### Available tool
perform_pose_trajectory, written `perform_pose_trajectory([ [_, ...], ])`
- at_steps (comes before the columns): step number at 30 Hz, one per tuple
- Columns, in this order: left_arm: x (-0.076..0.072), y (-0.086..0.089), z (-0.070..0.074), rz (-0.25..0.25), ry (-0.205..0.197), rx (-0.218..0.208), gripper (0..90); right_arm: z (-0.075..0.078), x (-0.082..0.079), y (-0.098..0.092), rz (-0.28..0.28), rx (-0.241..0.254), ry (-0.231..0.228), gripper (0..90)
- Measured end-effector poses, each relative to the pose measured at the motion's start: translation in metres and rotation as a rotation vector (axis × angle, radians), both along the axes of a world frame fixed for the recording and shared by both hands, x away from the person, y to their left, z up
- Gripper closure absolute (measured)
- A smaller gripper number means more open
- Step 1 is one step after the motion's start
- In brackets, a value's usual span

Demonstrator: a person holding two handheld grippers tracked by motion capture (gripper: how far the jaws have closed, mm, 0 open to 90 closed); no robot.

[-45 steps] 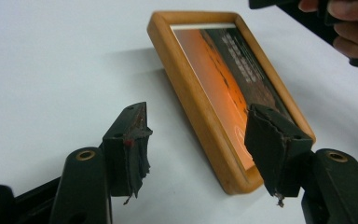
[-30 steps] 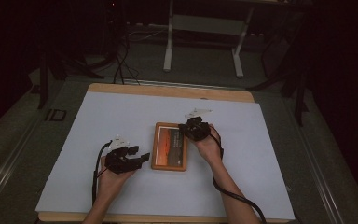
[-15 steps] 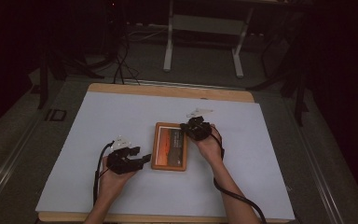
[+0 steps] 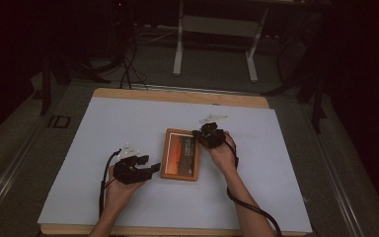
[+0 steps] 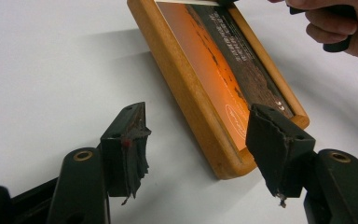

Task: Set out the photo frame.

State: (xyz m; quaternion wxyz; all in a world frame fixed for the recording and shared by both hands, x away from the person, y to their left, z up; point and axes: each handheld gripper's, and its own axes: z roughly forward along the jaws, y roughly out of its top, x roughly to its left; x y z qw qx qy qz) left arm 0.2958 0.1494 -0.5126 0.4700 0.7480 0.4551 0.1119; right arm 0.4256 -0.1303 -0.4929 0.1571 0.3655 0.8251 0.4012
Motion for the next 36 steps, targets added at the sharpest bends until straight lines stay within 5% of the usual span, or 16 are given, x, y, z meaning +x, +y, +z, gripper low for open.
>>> perform_pose_trajectory([
  [36, -0.002, -0.006, 0.002, -0.034, -0.002, -0.021, 38.7, -0.023, 0.012, -0.022, -0.071, 0.02, 0.091, 89.9],
])
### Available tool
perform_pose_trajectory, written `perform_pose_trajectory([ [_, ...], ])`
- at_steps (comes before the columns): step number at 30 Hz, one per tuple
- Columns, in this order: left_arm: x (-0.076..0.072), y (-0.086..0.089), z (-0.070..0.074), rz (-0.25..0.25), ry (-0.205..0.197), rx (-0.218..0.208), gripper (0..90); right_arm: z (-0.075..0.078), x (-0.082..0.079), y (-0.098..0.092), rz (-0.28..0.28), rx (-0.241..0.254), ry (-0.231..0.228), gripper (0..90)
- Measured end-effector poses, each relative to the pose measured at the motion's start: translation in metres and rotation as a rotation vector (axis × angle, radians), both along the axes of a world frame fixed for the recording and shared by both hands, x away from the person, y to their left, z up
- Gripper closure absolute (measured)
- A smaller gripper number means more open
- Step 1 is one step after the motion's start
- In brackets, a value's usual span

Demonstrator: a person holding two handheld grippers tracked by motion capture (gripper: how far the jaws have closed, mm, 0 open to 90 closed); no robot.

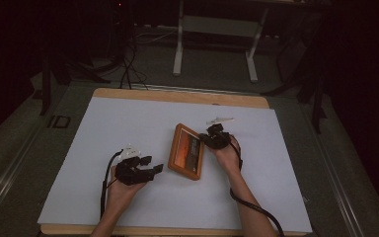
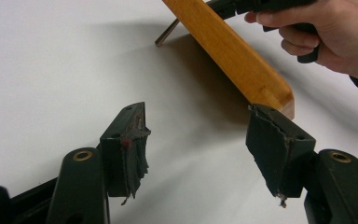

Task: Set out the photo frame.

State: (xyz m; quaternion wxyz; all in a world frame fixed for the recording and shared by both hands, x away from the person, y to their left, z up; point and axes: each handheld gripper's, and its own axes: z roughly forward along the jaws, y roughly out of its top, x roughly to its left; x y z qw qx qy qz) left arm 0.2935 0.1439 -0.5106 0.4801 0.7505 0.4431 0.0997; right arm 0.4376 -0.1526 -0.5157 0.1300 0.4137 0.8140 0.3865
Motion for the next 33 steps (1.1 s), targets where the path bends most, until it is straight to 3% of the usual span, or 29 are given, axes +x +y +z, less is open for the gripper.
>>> perform_pose_trajectory([
  [9, -0.002, -0.005, 0.001, -0.028, 0.004, -0.016, 37.4, 0.0, 0.0, 0.0, -0.006, 0.006, 0.005, 89.9],
  [17, -0.003, -0.017, -0.001, -0.075, 0.027, -0.045, 27.8, -0.001, 0.0, 0.0, -0.005, 0.01, 0.005, 89.9],
  [20, -0.001, -0.027, -0.001, -0.089, 0.035, -0.028, 24.1, -0.001, 0.0, 0.0, -0.006, 0.009, 0.006, 89.9],
  [26, 0.007, -0.041, 0.0, -0.074, 0.059, -0.053, 20.7, 0.0, 0.001, 0.0, -0.001, 0.008, 0.01, 89.9],
  [33, 0.021, -0.057, -0.001, -0.048, 0.104, -0.081, 23.6, 0.0, 0.001, 0.0, -0.001, 0.007, 0.01, 89.9],
])
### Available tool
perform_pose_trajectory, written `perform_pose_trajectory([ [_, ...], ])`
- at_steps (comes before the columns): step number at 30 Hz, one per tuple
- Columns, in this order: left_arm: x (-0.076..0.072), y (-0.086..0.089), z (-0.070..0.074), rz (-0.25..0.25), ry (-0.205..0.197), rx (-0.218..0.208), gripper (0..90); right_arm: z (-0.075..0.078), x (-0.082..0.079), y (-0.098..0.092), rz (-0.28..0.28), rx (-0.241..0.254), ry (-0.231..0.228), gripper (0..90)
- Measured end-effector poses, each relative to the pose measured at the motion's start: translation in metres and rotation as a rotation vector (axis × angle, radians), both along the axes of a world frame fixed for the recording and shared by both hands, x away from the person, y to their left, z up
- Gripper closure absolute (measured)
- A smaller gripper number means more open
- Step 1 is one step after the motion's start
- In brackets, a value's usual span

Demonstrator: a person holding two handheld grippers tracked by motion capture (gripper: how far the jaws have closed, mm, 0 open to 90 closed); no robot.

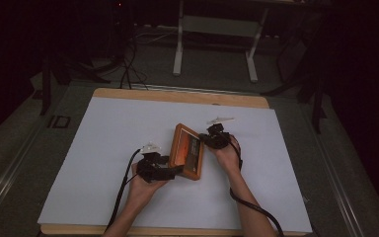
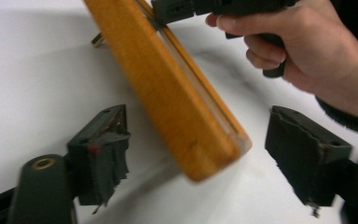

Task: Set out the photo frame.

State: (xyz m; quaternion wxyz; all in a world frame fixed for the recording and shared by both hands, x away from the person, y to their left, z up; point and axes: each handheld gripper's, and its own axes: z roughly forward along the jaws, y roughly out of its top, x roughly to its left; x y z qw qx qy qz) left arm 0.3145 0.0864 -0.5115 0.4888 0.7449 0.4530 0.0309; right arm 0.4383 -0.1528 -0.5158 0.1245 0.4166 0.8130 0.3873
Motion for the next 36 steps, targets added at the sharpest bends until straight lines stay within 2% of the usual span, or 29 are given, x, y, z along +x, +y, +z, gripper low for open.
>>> perform_pose_trajectory([
  [3, 0.003, -0.006, 0.0, -0.005, 0.004, 0.013, 27.8, 0.0, 0.0, 0.0, 0.0, 0.001, 0.001, 89.9],
  [5, 0.004, -0.01, -0.001, -0.001, 0.011, 0.023, 35.1, 0.0, 0.0, 0.0, 0.0, 0.001, 0.001, 89.9],
  [7, 0.005, -0.013, -0.001, 0.009, 0.017, 0.033, 36.3, 0.0, 0.0, 0.0, 0.001, 0.001, 0.001, 89.9],
  [9, 0.007, -0.014, -0.003, 0.02, 0.027, 0.031, 41.5, 0.0, 0.0, 0.0, 0.002, 0.001, 0.001, 89.9],
  [17, 0.011, -0.017, -0.005, 0.04, 0.075, 0.008, 44.1, 0.0, 0.0, 0.0, 0.002, -0.002, 0.001, 89.9],
  [23, 0.012, -0.022, -0.007, 0.047, 0.085, 0.015, 48.3, 0.0, 0.0, 0.0, 0.003, -0.004, 0.001, 89.9],
  [36, 0.013, -0.022, -0.007, 0.056, 0.101, 0.005, 50.5, 0.0, 0.001, 0.0, 0.008, -0.005, 0.002, 89.9],
])
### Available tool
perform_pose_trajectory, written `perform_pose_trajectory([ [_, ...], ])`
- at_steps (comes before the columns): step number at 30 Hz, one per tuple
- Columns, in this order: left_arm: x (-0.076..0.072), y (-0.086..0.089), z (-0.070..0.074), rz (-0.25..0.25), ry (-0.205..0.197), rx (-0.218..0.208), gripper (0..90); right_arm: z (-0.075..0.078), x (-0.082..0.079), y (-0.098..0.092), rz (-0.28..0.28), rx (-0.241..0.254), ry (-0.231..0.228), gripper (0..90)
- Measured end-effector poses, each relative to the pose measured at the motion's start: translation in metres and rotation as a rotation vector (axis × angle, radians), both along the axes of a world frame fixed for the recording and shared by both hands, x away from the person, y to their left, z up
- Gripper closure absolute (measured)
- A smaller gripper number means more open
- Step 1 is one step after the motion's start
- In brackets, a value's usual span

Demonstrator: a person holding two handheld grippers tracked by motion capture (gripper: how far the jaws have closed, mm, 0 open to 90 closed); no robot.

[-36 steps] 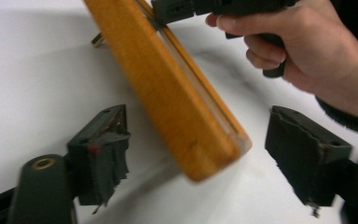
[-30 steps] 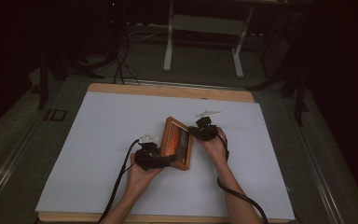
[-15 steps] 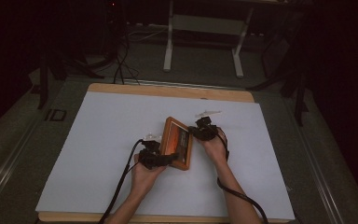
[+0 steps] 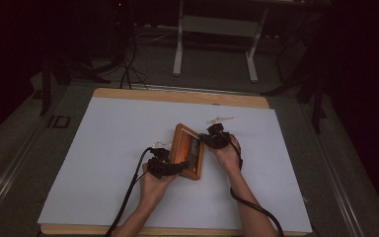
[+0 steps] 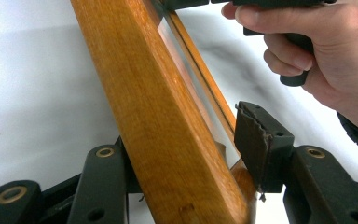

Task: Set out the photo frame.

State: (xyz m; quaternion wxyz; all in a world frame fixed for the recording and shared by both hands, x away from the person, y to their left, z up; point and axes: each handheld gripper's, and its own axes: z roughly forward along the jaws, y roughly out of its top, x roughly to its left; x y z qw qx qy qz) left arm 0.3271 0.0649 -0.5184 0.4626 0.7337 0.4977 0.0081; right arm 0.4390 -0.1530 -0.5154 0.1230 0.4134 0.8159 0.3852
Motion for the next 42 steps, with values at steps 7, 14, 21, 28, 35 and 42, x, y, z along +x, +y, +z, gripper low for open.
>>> perform_pose_trajectory([
  [7, 0.0, 0.001, 0.0, 0.0, 0.006, -0.011, 51.4, 0.0, 0.0, -0.001, 0.004, 0.002, -0.003, 89.9],
  [14, 0.0, 0.002, -0.002, -0.001, 0.011, -0.03, 52.7, 0.0, 0.0, -0.001, 0.005, -0.007, -0.01, 89.8],
  [21, 0.001, 0.002, -0.002, 0.003, 0.018, -0.044, 54.2, 0.005, -0.002, -0.005, 0.007, -0.031, -0.013, 89.7],
  [28, 0.001, 0.001, -0.002, 0.006, 0.016, -0.058, 55.8, 0.017, -0.008, -0.018, 0.029, -0.048, -0.027, 85.9],
  [35, 0.0, -0.002, 0.001, 0.01, -0.001, -0.06, 57.9, 0.034, -0.018, -0.028, 0.077, -0.073, -0.063, 80.5],
  [42, 0.001, -0.003, 0.003, 0.0, -0.013, -0.112, 67.4, 0.051, -0.027, -0.036, 0.093, -0.063, -0.101, 77.7],
])
